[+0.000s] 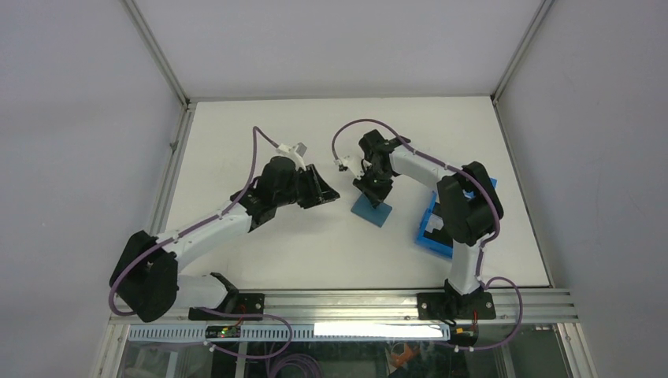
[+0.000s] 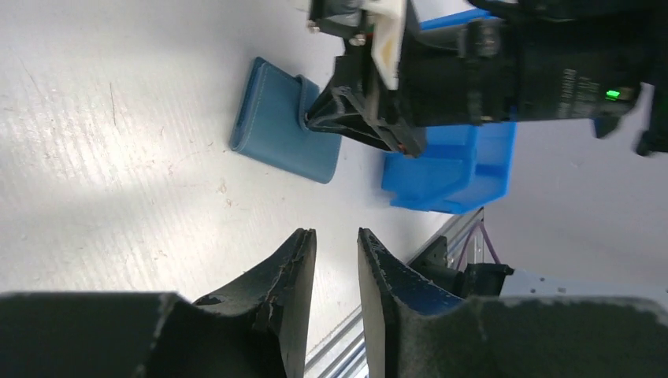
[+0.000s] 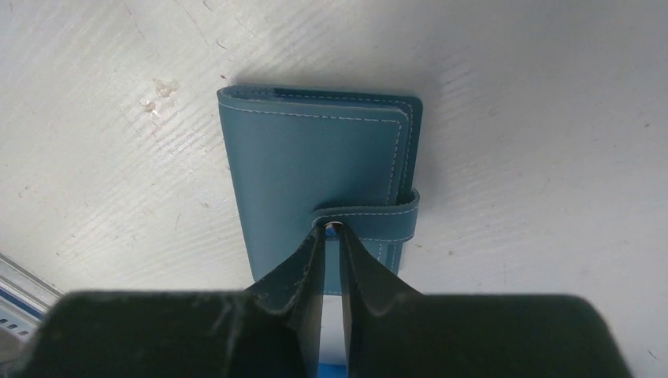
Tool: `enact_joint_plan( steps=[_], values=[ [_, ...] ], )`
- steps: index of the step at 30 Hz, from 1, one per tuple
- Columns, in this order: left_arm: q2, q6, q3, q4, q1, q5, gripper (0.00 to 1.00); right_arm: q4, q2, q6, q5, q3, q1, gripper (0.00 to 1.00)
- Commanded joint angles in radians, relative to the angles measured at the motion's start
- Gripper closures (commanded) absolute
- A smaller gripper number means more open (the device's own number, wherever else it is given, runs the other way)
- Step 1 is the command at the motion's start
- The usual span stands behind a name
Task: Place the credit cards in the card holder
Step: Close the card holder at the center of the board, then reset both arms
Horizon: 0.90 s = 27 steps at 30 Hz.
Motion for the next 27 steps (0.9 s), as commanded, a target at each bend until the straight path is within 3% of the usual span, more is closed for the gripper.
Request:
enact_joint_plan(
  steps=[1, 7, 10, 13, 16, 17, 21, 22, 25, 27],
  values=[
    [-0.14, 0.083, -0.008, -0.097, 0.02, -0.076, 0.71, 0.036, 0.043, 0.01, 0.043, 0.002, 0.019, 0.86],
    [-0.271, 0.114, -0.02, -0.191, 0.029, -0.094, 0.65, -0.014, 0.022, 0.003, 0.031, 0.052, 0.003, 0.86],
    [-0.342, 0.121, -0.012, -0.225, 0.034, -0.095, 0.56, -0.094, -0.067, -0.031, -0.034, 0.114, -0.045, 0.79],
    [-0.424, 0.134, 0.014, -0.26, 0.044, -0.096, 0.35, -0.169, -0.173, -0.088, -0.117, 0.189, -0.107, 0.66],
    [-0.497, 0.146, 0.054, -0.301, 0.064, -0.104, 0.04, -0.232, -0.278, -0.135, -0.136, 0.272, -0.161, 0.48],
    [-0.519, 0.148, 0.069, -0.311, 0.074, -0.104, 0.01, -0.248, -0.31, -0.145, -0.129, 0.298, -0.179, 0.4],
    [-0.592, 0.149, 0.176, -0.378, 0.131, -0.088, 0.01, -0.318, -0.379, -0.096, -0.189, 0.432, -0.312, 0.07],
    [-0.597, 0.158, 0.223, -0.42, 0.146, -0.087, 0.01, -0.319, -0.392, -0.046, -0.236, 0.457, -0.376, 0.03],
    [-0.575, 0.218, 0.397, -0.586, 0.181, -0.084, 0.01, -0.284, -0.424, 0.133, -0.365, 0.516, -0.563, 0.02],
    [-0.538, 0.264, 0.526, -0.701, 0.188, -0.085, 0.01, -0.221, -0.452, 0.22, -0.364, 0.544, -0.648, 0.02]
  ],
)
